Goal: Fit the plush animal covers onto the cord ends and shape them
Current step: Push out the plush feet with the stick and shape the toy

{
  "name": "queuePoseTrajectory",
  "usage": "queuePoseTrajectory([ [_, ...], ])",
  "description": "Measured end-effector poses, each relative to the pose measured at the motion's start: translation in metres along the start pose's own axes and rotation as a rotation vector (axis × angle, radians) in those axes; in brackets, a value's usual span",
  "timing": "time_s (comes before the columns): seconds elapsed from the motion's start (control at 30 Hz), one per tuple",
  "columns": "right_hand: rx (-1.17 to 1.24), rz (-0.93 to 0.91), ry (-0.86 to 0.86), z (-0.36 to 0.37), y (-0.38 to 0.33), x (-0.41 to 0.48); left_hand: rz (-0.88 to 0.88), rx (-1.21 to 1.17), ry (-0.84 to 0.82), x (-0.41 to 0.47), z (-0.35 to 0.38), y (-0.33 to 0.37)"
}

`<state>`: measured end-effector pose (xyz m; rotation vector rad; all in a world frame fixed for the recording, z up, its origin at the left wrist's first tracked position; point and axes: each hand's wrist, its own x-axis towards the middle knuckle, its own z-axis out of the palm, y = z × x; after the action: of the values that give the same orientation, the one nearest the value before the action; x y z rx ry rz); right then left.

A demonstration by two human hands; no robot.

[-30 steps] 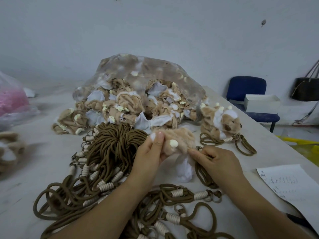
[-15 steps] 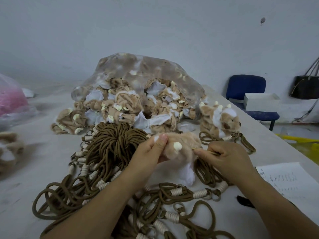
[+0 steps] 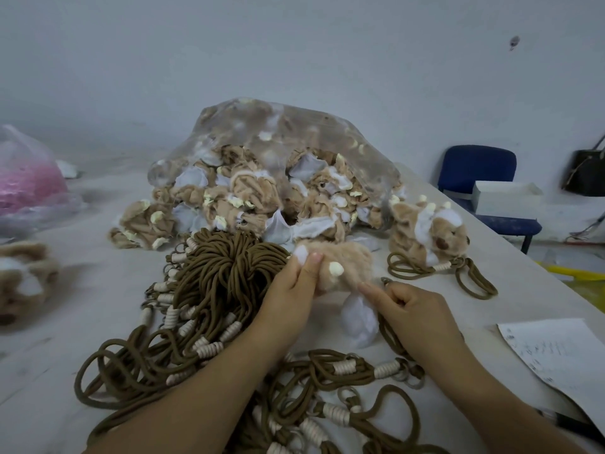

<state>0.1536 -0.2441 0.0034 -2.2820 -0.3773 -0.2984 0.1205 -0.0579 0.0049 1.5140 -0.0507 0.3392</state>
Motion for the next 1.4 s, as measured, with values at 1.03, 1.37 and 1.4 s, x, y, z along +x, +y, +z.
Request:
queuePoseTrajectory([
  [1.03,0.014,-0.176,0.041,-0.004,0.004,0.004,0.016,-0.071,-0.120,-0.007,0.013,-0.002],
  [1.37,-0.080,-0.158,0.016,-0.018,0.014,0.008,0.097,-0.107,0.008,-0.005,0.005,-0.001],
  [1.4,-0.100,-0.176,0.021,-0.021,0.015,0.008,0.098,-0.110,0.003,-0.004,0.004,-0.001],
])
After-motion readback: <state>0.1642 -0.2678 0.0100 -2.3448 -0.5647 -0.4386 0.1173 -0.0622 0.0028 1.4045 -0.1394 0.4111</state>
